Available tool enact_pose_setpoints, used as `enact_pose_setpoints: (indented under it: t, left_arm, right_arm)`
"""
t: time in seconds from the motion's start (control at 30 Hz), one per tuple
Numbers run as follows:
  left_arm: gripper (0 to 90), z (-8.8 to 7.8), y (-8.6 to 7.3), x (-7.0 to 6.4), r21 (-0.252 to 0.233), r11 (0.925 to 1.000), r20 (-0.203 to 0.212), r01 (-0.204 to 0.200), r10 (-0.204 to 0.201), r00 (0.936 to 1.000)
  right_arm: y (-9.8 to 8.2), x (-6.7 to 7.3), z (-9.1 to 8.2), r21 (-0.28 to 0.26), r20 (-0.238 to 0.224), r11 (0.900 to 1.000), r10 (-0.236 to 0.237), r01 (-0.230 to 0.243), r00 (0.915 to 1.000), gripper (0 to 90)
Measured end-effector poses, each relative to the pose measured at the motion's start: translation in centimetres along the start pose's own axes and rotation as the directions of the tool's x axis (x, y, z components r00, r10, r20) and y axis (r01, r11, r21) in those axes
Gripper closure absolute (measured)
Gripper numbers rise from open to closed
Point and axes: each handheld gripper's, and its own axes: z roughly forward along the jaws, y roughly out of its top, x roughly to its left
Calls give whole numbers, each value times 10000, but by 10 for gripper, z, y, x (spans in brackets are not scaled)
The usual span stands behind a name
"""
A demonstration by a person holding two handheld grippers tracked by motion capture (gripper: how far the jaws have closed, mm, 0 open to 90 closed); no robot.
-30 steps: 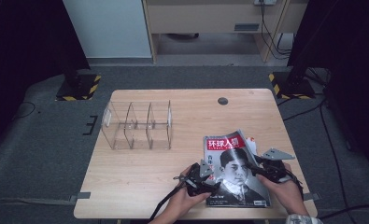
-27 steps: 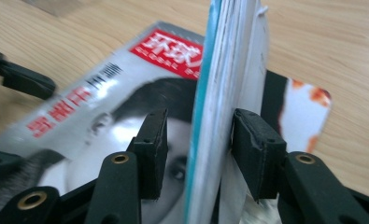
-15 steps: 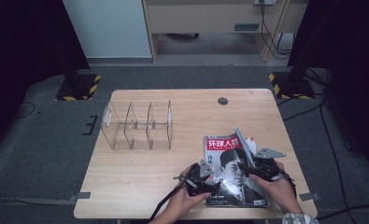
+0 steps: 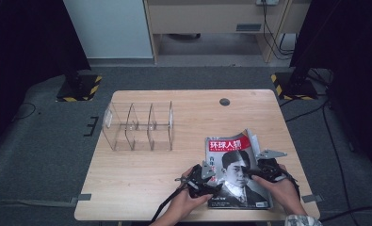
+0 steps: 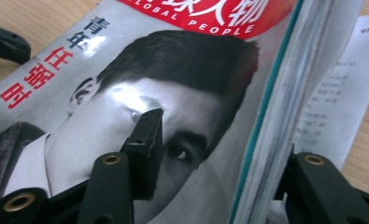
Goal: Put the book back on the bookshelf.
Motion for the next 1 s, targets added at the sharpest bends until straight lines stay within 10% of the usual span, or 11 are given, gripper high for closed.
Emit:
enact_pose_setpoints:
  t: [0.23,0.57,1.0]
  left_arm:
    - [237,0,0,0,-5,10000,-1,-3,3,10000]
    - [234,0,0,1,8,10000,33,26,-26,10000]
    - [56,3,10,23,-279,9996,319,4,5,9995]
  right_arm:
    - [5,2,-4,-90,252,9995,-301,303,9992,686]
    - [7,4,0,154,240,9994,-325,321,9992,671]
    - [11,-1,-7,-407,41,9978,528,-526,9986,873]
